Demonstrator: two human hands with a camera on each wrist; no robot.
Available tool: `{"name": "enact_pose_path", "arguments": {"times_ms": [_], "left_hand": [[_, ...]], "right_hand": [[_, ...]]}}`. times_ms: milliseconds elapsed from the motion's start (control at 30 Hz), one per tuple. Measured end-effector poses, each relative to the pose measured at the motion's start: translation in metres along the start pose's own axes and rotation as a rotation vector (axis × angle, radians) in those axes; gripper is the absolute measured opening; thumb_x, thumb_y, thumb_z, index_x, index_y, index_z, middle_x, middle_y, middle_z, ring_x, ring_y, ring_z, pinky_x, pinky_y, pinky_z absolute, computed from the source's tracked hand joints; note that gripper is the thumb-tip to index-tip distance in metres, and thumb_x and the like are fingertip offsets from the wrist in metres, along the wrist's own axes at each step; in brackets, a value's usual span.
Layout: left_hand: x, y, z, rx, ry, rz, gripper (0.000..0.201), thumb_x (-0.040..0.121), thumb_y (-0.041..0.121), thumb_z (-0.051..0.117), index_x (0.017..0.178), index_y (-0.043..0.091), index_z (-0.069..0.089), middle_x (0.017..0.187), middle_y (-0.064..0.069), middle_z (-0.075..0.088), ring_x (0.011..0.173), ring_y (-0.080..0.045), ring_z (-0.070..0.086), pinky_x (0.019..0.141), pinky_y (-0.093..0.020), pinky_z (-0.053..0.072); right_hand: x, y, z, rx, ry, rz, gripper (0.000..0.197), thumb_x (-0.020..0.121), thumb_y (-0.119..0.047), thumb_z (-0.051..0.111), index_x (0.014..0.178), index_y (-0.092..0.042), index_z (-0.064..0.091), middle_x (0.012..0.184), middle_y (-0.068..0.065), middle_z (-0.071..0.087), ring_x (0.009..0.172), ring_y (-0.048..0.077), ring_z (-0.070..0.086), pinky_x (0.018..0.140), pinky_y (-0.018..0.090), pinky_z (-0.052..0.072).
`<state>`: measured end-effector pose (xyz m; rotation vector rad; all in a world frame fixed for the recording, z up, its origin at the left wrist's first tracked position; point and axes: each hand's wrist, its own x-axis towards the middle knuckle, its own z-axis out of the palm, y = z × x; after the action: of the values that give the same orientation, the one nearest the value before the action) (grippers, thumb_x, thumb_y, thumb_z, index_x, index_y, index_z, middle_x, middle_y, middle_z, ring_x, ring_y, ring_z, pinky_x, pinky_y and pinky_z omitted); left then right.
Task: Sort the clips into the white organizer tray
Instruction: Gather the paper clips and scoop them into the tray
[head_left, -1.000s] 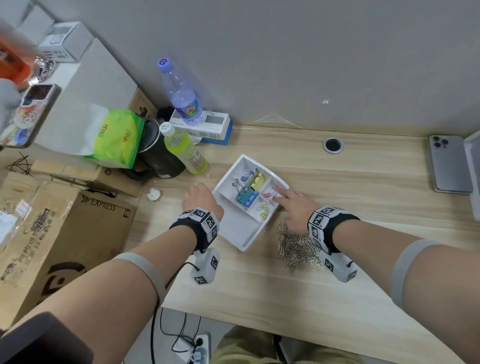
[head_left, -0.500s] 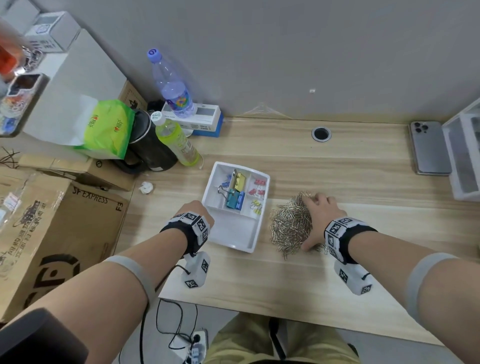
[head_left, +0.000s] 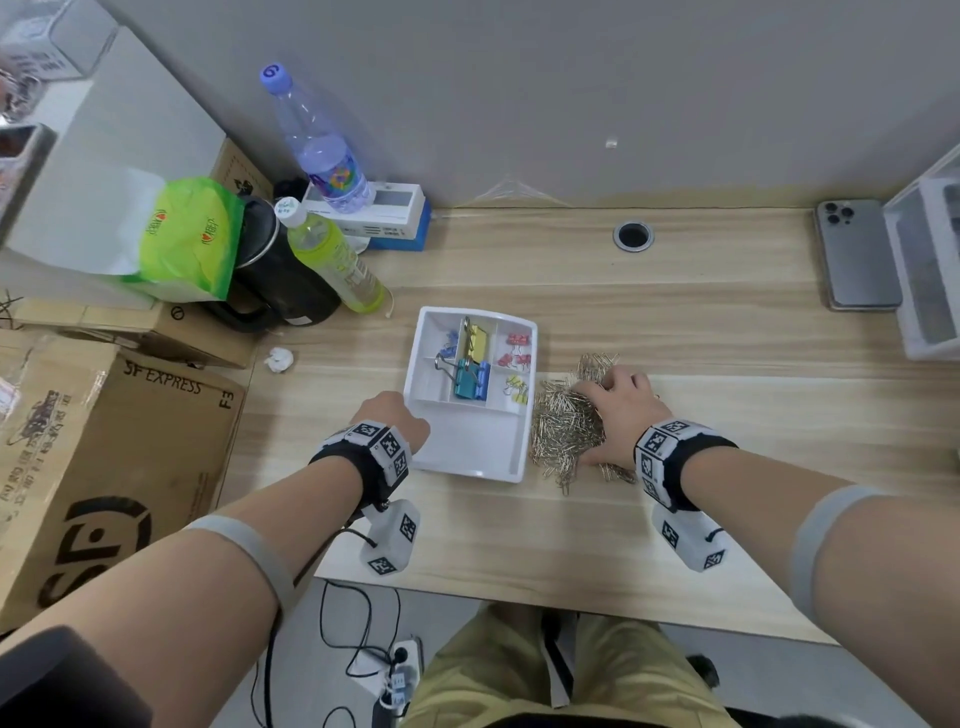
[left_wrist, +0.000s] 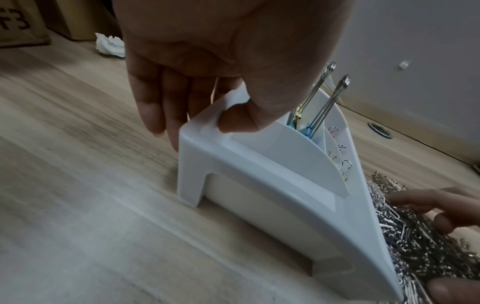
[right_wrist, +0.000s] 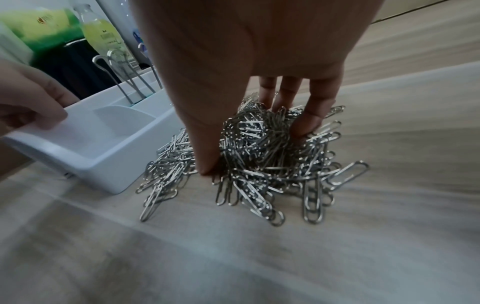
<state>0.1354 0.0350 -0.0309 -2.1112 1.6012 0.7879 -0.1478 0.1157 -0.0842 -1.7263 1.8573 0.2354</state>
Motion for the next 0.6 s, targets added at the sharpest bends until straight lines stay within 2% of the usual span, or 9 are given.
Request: {"name": "enact_pose_path", "arguments": {"times_ms": [100,200,300,400,600], "left_hand": [[-0.002,0.004,0.000,-0.004,-0.008,-0.001,0.015,0.078,0.016,0.050,0.090,0.011,0.057,0.081,-0.005,0.060,0.066,-0.021,0.057,0.066,-0.029,0.052],[-0.002,0.008,0.001,-0.018,-0.018,-0.004,0.017,0.077,0.016,0.050,0.089,0.011,0.060,0.081,-0.006,0.063,0.067,-0.023,0.059,0.071,-0.032,0.054],[-0.002,0.011,0.003,-0.016,-0.027,-0.002,0.009,0.079,0.016,0.050,0.083,0.011,0.057,0.080,-0.006,0.062,0.065,-0.022,0.056,0.066,-0.029,0.051],[0.000,0.012,0.006,-0.016,-0.022,0.003,0.006,0.081,0.016,0.050,0.075,0.014,0.050,0.077,-0.004,0.058,0.062,-0.020,0.053,0.064,-0.028,0.048],[0.002,0.011,0.006,-0.015,-0.024,0.003,0.005,0.080,0.015,0.051,0.076,0.012,0.051,0.077,-0.005,0.059,0.063,-0.021,0.053,0.062,-0.027,0.046]], "right_hand": [[-0.005,0.001,0.003,0.015,0.018,0.002,0.096,0.056,-0.062,0.080,0.138,-0.042,0.034,0.126,0.002,0.031,0.116,0.026,0.034,0.084,0.044,0.052],[-0.007,-0.001,0.004,0.019,0.014,0.013,0.112,0.048,-0.068,0.079,0.141,-0.045,0.022,0.133,0.003,0.029,0.121,0.026,0.033,0.084,0.044,0.052],[-0.006,-0.008,0.003,-0.008,-0.002,0.010,0.121,0.045,-0.071,0.080,0.144,-0.047,0.014,0.140,0.005,0.026,0.128,0.028,0.030,0.087,0.045,0.052],[-0.002,-0.013,0.006,-0.013,-0.003,-0.008,0.102,0.059,-0.066,0.078,0.143,-0.045,0.024,0.140,0.007,0.026,0.126,0.030,0.030,0.088,0.047,0.052],[-0.001,-0.015,0.010,0.109,0.053,-0.027,0.055,0.081,-0.039,0.071,0.131,-0.037,0.046,0.123,0.000,0.037,0.112,0.022,0.038,0.087,0.041,0.050]]}}
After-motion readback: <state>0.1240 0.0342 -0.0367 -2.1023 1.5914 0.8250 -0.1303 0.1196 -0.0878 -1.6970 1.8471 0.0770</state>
